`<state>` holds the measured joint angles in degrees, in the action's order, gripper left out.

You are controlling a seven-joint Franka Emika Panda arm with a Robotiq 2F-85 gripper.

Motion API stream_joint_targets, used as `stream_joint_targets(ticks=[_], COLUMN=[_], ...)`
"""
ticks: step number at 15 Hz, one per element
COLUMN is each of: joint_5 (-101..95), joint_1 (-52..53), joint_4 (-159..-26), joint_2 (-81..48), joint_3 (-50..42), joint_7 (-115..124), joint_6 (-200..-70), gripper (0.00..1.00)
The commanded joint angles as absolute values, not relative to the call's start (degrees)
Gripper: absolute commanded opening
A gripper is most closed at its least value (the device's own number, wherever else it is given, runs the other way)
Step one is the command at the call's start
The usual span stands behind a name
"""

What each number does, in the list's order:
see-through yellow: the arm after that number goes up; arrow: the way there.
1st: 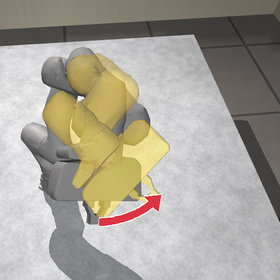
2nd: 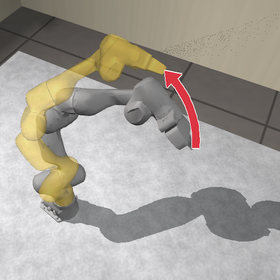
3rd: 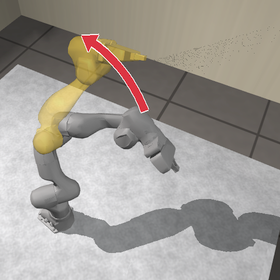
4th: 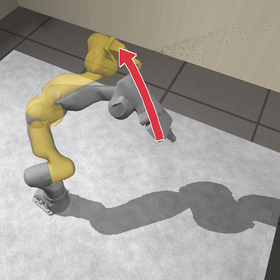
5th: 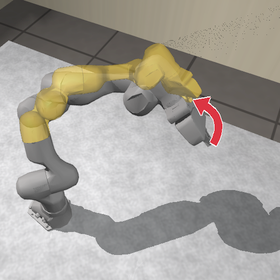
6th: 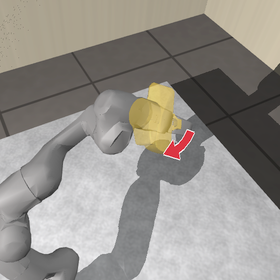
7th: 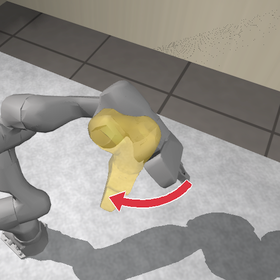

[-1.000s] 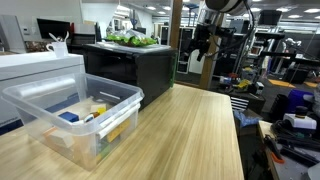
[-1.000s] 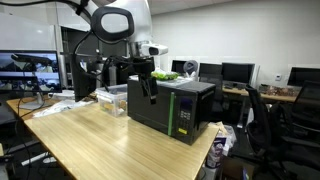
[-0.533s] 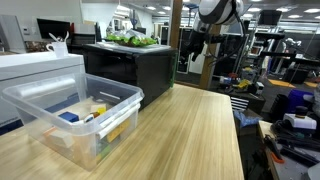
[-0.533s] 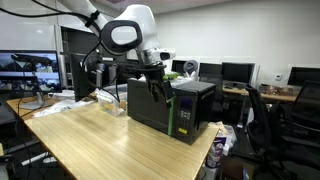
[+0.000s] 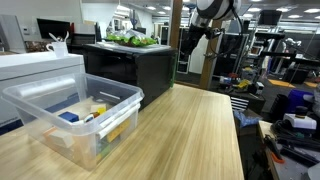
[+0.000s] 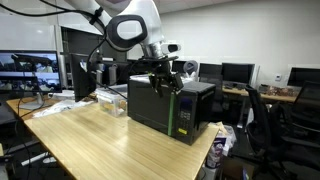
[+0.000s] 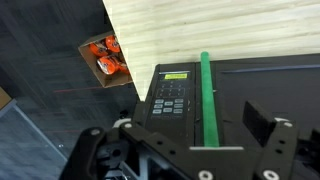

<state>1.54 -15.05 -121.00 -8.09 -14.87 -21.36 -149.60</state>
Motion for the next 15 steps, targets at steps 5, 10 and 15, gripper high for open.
stream_joint_targets(ticks=[5,10,15], joint_5=[7.4,10.4,11.8], joint_1=[-17.6,-18.8,-19.9], joint_4=[-117.9,-116.0,-113.5], joint_2=[-10.9,-12.3,-13.9], joint_3=[-11.1,-9.2,-8.4], joint_7=[-32.4,-36.5,-37.5], joint_6=[-148.7,-147.9,-146.0], gripper=[1.00,1.00,1.00])
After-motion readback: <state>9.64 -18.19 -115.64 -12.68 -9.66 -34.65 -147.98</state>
